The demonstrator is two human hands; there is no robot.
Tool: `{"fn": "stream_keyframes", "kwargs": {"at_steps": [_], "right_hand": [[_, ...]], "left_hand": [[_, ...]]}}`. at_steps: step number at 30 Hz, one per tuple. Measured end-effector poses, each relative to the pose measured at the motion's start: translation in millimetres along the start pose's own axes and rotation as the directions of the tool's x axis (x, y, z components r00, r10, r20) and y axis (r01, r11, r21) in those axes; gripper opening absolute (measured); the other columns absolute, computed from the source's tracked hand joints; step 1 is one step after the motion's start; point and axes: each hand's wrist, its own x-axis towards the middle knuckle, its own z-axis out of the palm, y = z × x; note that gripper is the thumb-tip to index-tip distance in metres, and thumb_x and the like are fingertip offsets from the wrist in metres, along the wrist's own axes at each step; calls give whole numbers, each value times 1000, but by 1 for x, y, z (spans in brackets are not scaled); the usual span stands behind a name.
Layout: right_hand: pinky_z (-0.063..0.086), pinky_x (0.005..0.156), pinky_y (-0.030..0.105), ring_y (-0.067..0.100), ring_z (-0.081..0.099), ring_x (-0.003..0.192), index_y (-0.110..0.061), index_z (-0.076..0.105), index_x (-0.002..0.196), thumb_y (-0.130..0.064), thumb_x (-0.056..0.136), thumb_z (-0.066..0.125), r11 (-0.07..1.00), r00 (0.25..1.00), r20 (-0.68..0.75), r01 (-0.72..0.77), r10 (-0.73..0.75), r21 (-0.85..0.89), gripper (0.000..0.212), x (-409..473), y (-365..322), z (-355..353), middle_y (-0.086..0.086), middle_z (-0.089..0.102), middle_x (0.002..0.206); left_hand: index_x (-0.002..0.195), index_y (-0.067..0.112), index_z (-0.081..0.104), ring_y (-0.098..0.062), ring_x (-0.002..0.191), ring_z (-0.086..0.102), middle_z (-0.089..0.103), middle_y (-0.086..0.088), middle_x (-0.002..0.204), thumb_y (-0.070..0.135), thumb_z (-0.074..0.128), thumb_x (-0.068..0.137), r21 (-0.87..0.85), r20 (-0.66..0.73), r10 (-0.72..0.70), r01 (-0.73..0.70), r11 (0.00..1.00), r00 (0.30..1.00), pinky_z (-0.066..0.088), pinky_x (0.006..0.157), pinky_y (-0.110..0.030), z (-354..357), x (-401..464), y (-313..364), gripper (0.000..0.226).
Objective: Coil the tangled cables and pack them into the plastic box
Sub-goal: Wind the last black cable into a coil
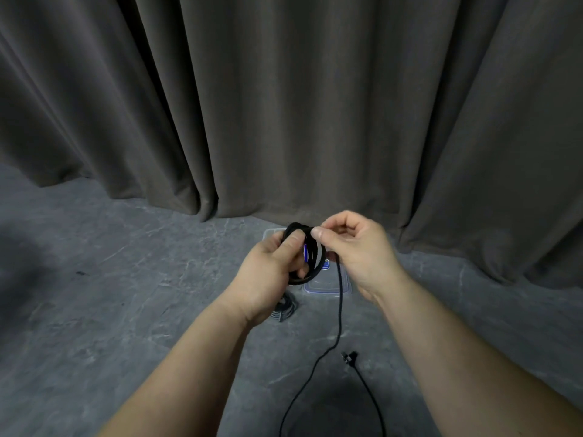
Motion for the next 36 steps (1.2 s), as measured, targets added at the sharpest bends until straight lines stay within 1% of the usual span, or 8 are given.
{"fn": "stream_keyframes", "kwargs": {"at_steps": [3,6,10,12,17,24,28,36], "right_hand": [[48,88,23,4,63,94,-36,67,103,-22,96,55,971,993,77,101,-86,-218,20,-5,4,8,-13,69,96],[43,95,20,5,59,107,-27,62,121,-23,102,41,942,992,91,116,-92,-313,29,-10,5,14,-6,67,113],[48,93,39,17,62,99,-34,61,102,-38,99,34,959,994,57,101,-89,-266,28,-9,12,21,1,69,100],[49,89,44,23,62,94,-22,63,93,-44,97,30,971,998,8,66,-66,-231,40,-9,13,28,6,68,94],[50,76,42,25,61,80,-15,58,79,-43,102,30,955,996,-52,57,-75,-291,45,-9,13,33,7,65,77],[34,42,18,3,42,38,-21,49,64,-40,102,36,999,997,-66,-49,47,-19,45,-8,2,25,-8,51,44],[37,47,19,2,42,39,-23,53,59,-37,102,38,1000,995,-101,-4,2,-22,47,-9,1,23,-11,53,44],[28,37,16,5,39,37,-22,60,51,-41,102,37,989,987,-82,-134,138,56,59,-9,-5,24,-8,45,40]], "left_hand": [[69,17,36,-13,52,34,29,6,50,20,38,103,-76,-20,-4,2,997,1000,35,53,-19,2,0,4,34],[67,16,37,-13,52,36,30,6,48,21,38,103,-61,-31,4,-6,998,1000,37,53,-18,4,-2,7,37],[64,16,43,-11,53,42,40,11,45,23,43,102,127,-137,72,-55,990,988,40,54,-19,11,-6,6,39],[64,19,47,-6,49,44,45,11,44,25,46,101,181,-201,115,-78,980,973,41,54,-22,17,-7,2,37],[68,16,54,-3,44,49,52,10,44,31,48,100,235,-298,152,-82,968,942,41,51,-23,24,-7,2,36],[88,1,59,-15,57,54,53,-6,60,22,43,98,-315,104,-106,134,940,989,51,61,-26,9,-3,19,29],[95,-1,58,-14,65,57,57,-4,63,24,55,85,-286,167,-92,137,948,982,52,73,-27,7,-6,18,27],[83,2,61,-15,63,61,62,-3,62,13,44,101,-171,24,-36,39,984,999,51,83,-41,8,-5,14,27]]}}
